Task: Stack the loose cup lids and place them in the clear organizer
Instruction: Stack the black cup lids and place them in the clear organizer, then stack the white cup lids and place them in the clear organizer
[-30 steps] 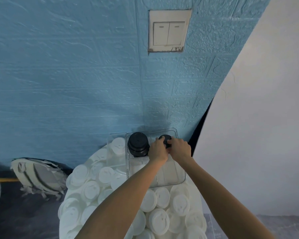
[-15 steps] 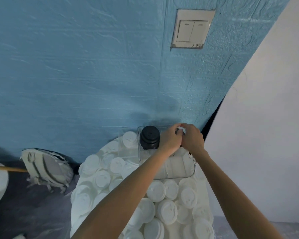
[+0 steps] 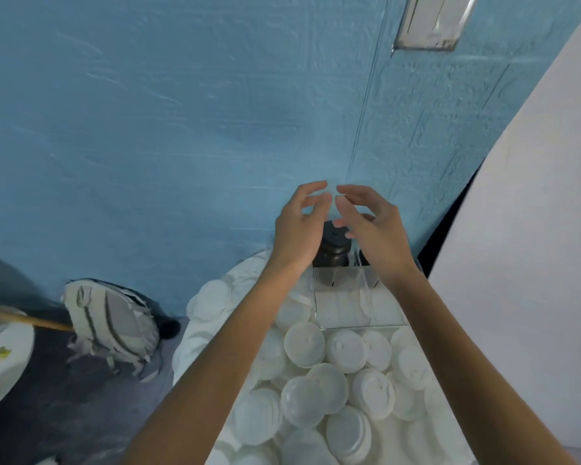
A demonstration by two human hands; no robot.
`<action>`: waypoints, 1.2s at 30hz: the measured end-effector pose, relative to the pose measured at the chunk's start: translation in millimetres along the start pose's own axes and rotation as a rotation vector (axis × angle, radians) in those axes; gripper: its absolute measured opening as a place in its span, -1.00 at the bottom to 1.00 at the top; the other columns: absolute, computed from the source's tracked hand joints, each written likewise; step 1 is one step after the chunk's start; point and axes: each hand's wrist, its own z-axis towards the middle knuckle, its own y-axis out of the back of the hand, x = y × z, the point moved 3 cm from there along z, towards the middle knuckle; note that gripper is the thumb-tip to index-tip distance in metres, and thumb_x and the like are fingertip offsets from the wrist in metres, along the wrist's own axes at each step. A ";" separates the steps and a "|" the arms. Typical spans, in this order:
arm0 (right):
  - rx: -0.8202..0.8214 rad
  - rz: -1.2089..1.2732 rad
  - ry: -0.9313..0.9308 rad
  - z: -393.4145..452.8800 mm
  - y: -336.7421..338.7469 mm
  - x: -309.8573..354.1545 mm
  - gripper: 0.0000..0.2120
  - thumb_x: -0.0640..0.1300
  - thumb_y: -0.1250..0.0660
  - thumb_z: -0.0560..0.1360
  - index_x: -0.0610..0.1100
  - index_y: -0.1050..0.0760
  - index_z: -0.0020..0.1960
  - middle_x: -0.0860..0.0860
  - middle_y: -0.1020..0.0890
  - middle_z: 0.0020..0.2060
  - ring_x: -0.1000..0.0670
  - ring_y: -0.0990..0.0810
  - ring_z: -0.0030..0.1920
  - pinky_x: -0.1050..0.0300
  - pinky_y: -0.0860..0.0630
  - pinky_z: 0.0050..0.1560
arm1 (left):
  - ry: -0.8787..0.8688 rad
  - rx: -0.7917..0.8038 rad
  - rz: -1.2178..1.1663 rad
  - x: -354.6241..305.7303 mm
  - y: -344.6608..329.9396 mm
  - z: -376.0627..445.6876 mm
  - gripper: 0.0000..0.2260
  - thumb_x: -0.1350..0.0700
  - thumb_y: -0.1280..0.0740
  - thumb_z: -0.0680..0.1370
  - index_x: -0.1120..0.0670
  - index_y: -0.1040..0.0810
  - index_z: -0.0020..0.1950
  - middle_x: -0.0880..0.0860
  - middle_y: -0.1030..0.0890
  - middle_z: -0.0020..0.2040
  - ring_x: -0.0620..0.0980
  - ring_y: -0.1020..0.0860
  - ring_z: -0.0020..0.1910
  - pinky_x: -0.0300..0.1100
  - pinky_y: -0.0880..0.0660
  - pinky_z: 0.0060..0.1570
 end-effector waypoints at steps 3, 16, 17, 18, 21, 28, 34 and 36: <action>0.045 0.059 0.040 -21.6 -20.1 -7.6 -0.79 -0.01 -0.34 0.63 -0.01 -0.60 0.23 0.11 -0.69 0.05 0.03 -0.73 -0.11 0.18 -0.61 -0.10 | -0.042 -0.018 -0.026 16.8 17.8 -13.2 -0.79 -0.23 -0.28 0.51 -0.34 -0.58 0.11 -0.03 -0.66 0.18 0.04 -0.68 0.11 0.17 -0.56 0.24; 0.205 0.084 0.241 -121.5 -63.1 -89.5 -0.73 0.07 -0.22 0.68 -0.03 -0.57 0.24 0.02 -0.68 0.16 0.00 -0.73 -0.04 0.00 -0.59 -0.01 | -0.274 0.016 0.054 116.9 45.5 -101.8 -0.61 -0.24 -0.23 0.57 -0.18 -0.54 0.35 -0.08 -0.64 0.20 -0.04 -0.63 0.19 0.07 -0.55 0.28; 0.196 0.102 0.239 -134.3 -61.4 -95.1 -0.73 0.08 -0.22 0.68 -0.02 -0.57 0.24 0.01 -0.68 0.16 0.01 -0.72 -0.05 0.01 -0.58 -0.02 | -0.284 0.013 0.046 121.4 49.2 -113.8 -0.65 -0.21 -0.24 0.61 -0.16 -0.55 0.35 -0.09 -0.63 0.19 -0.04 -0.62 0.18 0.08 -0.55 0.28; 0.184 0.118 0.233 -147.9 -59.2 -98.9 -0.72 0.08 -0.22 0.68 -0.03 -0.57 0.25 0.00 -0.67 0.16 0.02 -0.72 -0.07 0.03 -0.57 -0.02 | -0.283 0.002 0.038 125.7 53.7 -127.4 -0.67 -0.19 -0.24 0.64 -0.16 -0.55 0.35 -0.10 -0.63 0.18 -0.04 -0.63 0.17 0.08 -0.55 0.28; 0.133 0.159 0.206 -191.6 -53.5 -103.7 -0.71 0.07 -0.25 0.67 -0.07 -0.56 0.27 -0.02 -0.66 0.18 0.03 -0.71 -0.08 0.08 -0.56 -0.04 | -0.276 -0.028 0.026 133.0 67.2 -175.2 -0.65 -0.24 -0.24 0.59 -0.20 -0.56 0.33 -0.14 -0.62 0.18 -0.07 -0.62 0.18 0.08 -0.52 0.31; 0.074 0.161 0.193 -276.8 -49.9 -136.7 -0.73 0.12 -0.33 0.57 0.04 -0.59 0.21 0.07 -0.68 0.10 0.03 -0.72 -0.04 0.10 -0.58 -0.06 | -0.270 -0.004 -0.043 167.8 78.0 -272.6 -0.78 -0.20 -0.27 0.63 -0.32 -0.57 0.26 -0.17 -0.63 0.22 -0.13 -0.60 0.21 0.02 -0.56 0.27; 0.030 0.124 0.204 -321.4 -48.3 -156.6 -0.81 0.05 -0.34 0.63 0.09 -0.59 0.21 0.16 -0.66 0.10 0.03 -0.70 0.04 0.03 -0.63 0.01 | -0.271 0.020 -0.018 190.4 67.8 -317.5 -0.71 -0.21 -0.25 0.61 -0.28 -0.55 0.32 -0.22 -0.60 0.28 -0.16 -0.56 0.29 0.07 -0.51 0.34; 0.025 0.101 0.207 -333.6 -48.8 -166.7 -0.80 0.08 -0.35 0.62 0.10 -0.59 0.22 0.17 -0.66 0.11 0.02 -0.68 0.08 -0.01 -0.62 0.10 | -0.279 0.023 -0.018 197.6 65.2 -328.6 -0.73 -0.15 -0.26 0.65 -0.24 -0.55 0.34 -0.20 -0.60 0.29 -0.17 -0.56 0.27 0.04 -0.53 0.32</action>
